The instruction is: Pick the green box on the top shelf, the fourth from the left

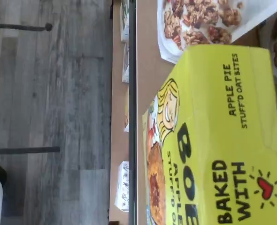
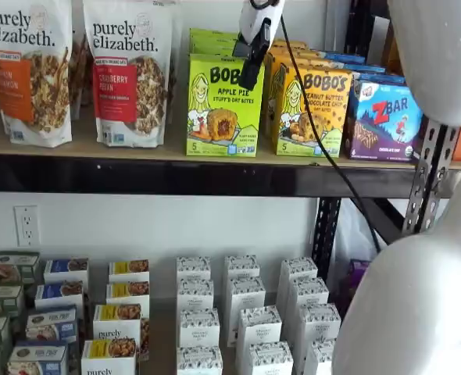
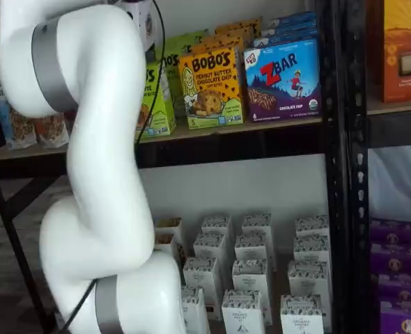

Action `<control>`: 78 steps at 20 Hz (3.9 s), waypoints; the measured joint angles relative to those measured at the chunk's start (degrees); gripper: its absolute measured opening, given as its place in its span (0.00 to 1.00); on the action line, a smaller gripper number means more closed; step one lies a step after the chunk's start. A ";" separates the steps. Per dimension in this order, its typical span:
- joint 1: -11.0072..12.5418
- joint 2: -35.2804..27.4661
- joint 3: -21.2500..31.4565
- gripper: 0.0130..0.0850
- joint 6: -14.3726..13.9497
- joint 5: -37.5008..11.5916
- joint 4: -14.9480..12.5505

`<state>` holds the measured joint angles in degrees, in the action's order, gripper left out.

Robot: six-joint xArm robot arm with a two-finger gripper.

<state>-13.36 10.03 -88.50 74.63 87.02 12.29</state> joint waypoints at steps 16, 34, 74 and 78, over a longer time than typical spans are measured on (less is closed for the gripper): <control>-0.41 0.89 2.74 0.94 0.02 -2.51 -1.22; -0.63 1.02 3.32 0.67 -0.13 -3.31 -1.19; -0.47 2.41 0.46 0.22 -0.91 2.61 0.35; 0.03 3.35 0.40 0.22 -0.70 3.95 0.96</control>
<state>-13.33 13.38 -88.10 73.94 90.97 13.25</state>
